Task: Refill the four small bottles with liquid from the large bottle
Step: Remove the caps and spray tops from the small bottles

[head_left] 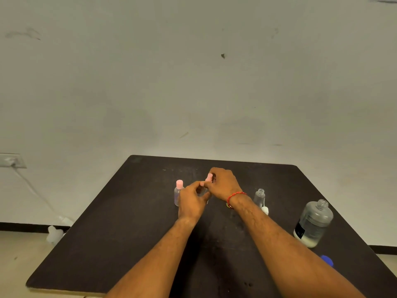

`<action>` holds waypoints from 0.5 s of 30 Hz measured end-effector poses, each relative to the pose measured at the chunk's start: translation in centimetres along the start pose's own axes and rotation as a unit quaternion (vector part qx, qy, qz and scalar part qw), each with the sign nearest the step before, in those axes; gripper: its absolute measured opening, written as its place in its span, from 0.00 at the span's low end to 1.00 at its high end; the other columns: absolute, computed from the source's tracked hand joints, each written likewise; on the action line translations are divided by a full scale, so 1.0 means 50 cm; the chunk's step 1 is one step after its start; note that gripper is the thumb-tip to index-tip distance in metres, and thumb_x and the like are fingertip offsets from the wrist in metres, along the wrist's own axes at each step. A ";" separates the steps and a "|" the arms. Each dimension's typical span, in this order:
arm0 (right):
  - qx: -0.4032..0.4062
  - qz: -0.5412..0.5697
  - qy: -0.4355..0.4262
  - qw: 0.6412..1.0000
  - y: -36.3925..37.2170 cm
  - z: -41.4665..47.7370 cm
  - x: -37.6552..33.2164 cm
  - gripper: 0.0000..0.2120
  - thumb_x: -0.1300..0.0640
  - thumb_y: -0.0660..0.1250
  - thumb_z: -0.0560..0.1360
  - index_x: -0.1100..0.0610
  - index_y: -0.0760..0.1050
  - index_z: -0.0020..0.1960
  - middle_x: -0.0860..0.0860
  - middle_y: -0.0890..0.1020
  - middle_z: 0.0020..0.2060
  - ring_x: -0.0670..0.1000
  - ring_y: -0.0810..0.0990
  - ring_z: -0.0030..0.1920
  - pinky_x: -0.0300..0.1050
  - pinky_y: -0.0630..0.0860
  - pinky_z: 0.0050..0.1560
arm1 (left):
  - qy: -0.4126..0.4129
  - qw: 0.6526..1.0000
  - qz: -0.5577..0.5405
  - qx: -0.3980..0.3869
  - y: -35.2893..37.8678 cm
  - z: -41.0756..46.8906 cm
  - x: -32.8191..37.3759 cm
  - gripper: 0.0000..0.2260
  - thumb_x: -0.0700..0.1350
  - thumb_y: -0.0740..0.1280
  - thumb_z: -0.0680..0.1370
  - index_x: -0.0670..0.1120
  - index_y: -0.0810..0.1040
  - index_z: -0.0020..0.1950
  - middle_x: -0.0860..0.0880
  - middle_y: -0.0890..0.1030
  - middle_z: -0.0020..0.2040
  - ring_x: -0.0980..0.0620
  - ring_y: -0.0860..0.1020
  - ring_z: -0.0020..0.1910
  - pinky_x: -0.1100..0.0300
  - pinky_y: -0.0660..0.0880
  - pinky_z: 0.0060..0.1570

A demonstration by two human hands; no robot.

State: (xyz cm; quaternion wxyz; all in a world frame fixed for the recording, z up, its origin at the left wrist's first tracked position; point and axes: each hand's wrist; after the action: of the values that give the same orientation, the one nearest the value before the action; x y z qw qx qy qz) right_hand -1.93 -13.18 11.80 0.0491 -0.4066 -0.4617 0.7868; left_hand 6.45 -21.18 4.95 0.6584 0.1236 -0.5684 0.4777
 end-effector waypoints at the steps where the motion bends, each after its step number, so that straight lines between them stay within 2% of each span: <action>1: -0.005 0.002 -0.012 1.000 0.000 0.001 0.000 0.04 0.56 0.71 0.73 0.52 0.76 0.45 0.48 0.79 0.41 0.48 0.78 0.43 0.37 0.72 0.39 | -0.001 1.000 0.004 0.000 -0.001 0.000 0.002 0.10 0.44 0.75 0.77 0.48 0.83 0.57 0.57 0.81 0.48 0.61 0.79 0.47 0.64 0.75 0.55; 2: -0.016 0.011 -0.027 0.999 -0.002 0.001 0.000 0.05 0.59 0.69 0.73 0.52 0.77 0.48 0.48 0.80 0.44 0.48 0.78 0.45 0.37 0.73 0.42 | -0.002 1.000 0.009 0.000 -0.002 0.000 0.002 0.10 0.44 0.75 0.77 0.47 0.83 0.58 0.57 0.80 0.48 0.61 0.78 0.47 0.63 0.75 0.56; 4: -0.039 0.040 -0.049 0.997 -0.005 -0.002 -0.002 0.12 0.63 0.66 0.74 0.52 0.76 0.56 0.47 0.79 0.48 0.47 0.77 0.48 0.37 0.75 0.46 | -0.005 1.000 0.018 0.001 -0.004 0.000 -0.001 0.11 0.44 0.75 0.77 0.46 0.82 0.58 0.56 0.80 0.49 0.59 0.78 0.50 0.62 0.74 0.57; 6: -0.048 0.077 -0.053 0.995 -0.007 -0.005 -0.004 0.17 0.64 0.67 0.74 0.50 0.73 0.61 0.47 0.77 0.49 0.46 0.77 0.49 0.36 0.75 0.46 | -0.003 1.000 0.020 0.004 -0.005 -0.002 -0.003 0.10 0.44 0.75 0.77 0.46 0.82 0.58 0.56 0.80 0.49 0.57 0.79 0.51 0.60 0.75 0.59; 8: -0.034 0.087 -0.026 0.995 -0.005 -0.007 -0.005 0.19 0.60 0.71 0.72 0.50 0.72 0.61 0.48 0.77 0.48 0.47 0.78 0.48 0.37 0.76 0.45 | -0.001 1.000 0.013 0.006 -0.004 -0.002 -0.006 0.10 0.44 0.75 0.77 0.47 0.83 0.57 0.56 0.82 0.48 0.57 0.80 0.51 0.59 0.77 0.59; 11: 0.003 0.030 0.020 0.999 -0.002 -0.003 -0.003 0.13 0.49 0.74 0.70 0.51 0.75 0.50 0.47 0.79 0.42 0.48 0.79 0.43 0.42 0.77 0.43 | -0.006 1.000 0.003 0.005 -0.003 -0.004 -0.002 0.11 0.44 0.75 0.76 0.47 0.83 0.59 0.57 0.82 0.48 0.58 0.80 0.50 0.61 0.77 0.58; 13: -0.001 0.001 0.018 1.000 0.000 -0.001 -0.002 0.09 0.50 0.73 0.72 0.52 0.76 0.46 0.48 0.80 0.42 0.48 0.78 0.43 0.41 0.76 0.43 | -0.004 1.000 0.012 0.007 -0.002 -0.003 -0.001 0.12 0.44 0.76 0.76 0.47 0.83 0.59 0.57 0.80 0.47 0.58 0.79 0.49 0.63 0.76 0.56; 15: -0.007 0.012 -0.005 1.000 0.000 0.000 -0.002 0.03 0.57 0.70 0.74 0.53 0.77 0.48 0.49 0.81 0.44 0.48 0.79 0.45 0.39 0.76 0.45 | -0.004 1.000 0.019 0.004 -0.003 -0.002 -0.002 0.12 0.44 0.76 0.76 0.48 0.83 0.59 0.57 0.80 0.48 0.59 0.79 0.50 0.63 0.75 0.56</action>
State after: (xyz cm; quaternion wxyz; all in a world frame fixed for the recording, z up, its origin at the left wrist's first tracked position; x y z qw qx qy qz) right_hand -1.85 -13.23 11.86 0.0347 -0.4087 -0.4626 0.7860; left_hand 6.62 -21.24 4.89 0.6462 0.1176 -0.5712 0.4922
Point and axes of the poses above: each hand's wrist, its own z-axis towards the middle knuckle, its own y-axis out of the palm, x = y × z
